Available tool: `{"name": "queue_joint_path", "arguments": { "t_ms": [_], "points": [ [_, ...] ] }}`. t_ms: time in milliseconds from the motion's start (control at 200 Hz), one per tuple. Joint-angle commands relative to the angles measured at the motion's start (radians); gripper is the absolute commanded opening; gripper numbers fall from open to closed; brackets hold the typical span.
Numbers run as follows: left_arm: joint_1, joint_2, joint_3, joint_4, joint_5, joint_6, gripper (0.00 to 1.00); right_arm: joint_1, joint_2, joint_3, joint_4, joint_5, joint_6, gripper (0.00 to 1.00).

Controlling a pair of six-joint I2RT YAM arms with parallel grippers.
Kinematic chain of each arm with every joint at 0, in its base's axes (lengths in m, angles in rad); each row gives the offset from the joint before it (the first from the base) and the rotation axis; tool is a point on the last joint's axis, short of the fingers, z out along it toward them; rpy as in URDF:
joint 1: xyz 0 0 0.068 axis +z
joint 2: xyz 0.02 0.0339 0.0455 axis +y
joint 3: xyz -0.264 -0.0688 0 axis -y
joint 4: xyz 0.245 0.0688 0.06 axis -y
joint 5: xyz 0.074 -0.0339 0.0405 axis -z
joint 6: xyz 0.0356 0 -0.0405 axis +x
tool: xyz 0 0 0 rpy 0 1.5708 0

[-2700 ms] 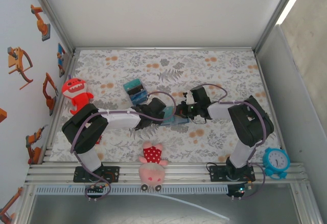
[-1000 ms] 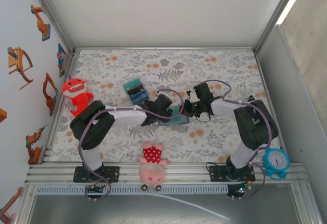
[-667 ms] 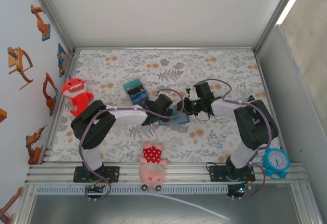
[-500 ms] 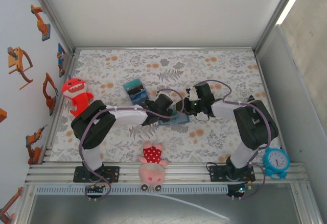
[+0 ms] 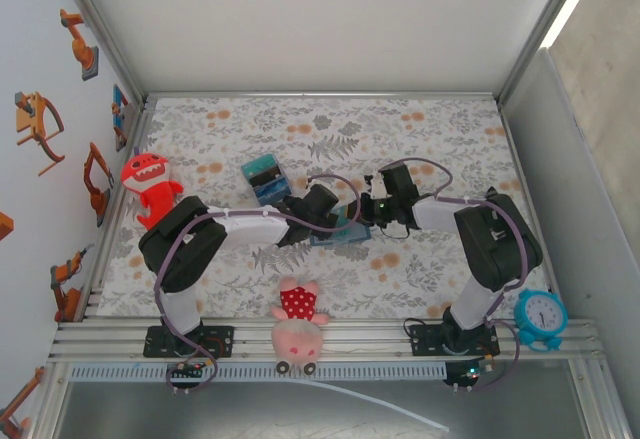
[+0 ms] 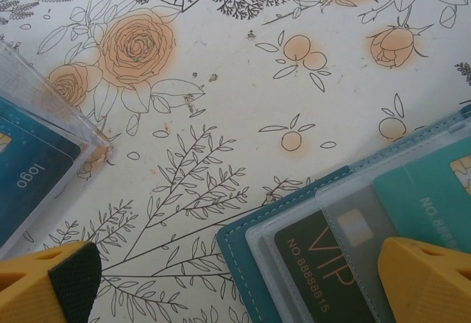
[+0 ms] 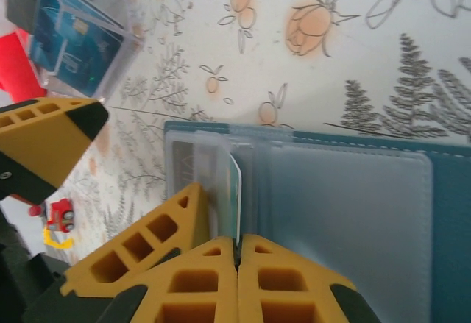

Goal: Take the credit cards out of the card holder

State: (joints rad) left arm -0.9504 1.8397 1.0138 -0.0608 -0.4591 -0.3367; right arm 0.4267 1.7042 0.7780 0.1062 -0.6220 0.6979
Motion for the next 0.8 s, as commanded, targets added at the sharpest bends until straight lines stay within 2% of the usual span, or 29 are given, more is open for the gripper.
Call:
{"name": "queue_joint_path", "arguments": {
  "t_ms": [0, 316, 491, 596, 791],
  "points": [
    [-0.004, -0.016, -0.010, -0.058, -0.037, 0.004, 0.97, -0.014, -0.040, 0.038, -0.140, 0.105, -0.089, 0.00],
    [-0.001, -0.085, -0.017, -0.066, -0.064, 0.033, 0.97, -0.055, -0.143, 0.044, -0.240, 0.130, -0.162, 0.00],
    [0.006, -0.167, -0.015, -0.061, -0.022, 0.044, 0.97, -0.055, -0.216, 0.052, -0.285, 0.132, -0.207, 0.00],
    [0.027, -0.227, -0.023, -0.051, 0.062, 0.061, 0.97, -0.055, -0.262, 0.053, -0.295, 0.102, -0.240, 0.00],
    [0.116, -0.334, -0.055, -0.013, 0.358, 0.122, 0.97, -0.055, -0.322, 0.067, -0.310, -0.016, -0.308, 0.00]
  ]
}}
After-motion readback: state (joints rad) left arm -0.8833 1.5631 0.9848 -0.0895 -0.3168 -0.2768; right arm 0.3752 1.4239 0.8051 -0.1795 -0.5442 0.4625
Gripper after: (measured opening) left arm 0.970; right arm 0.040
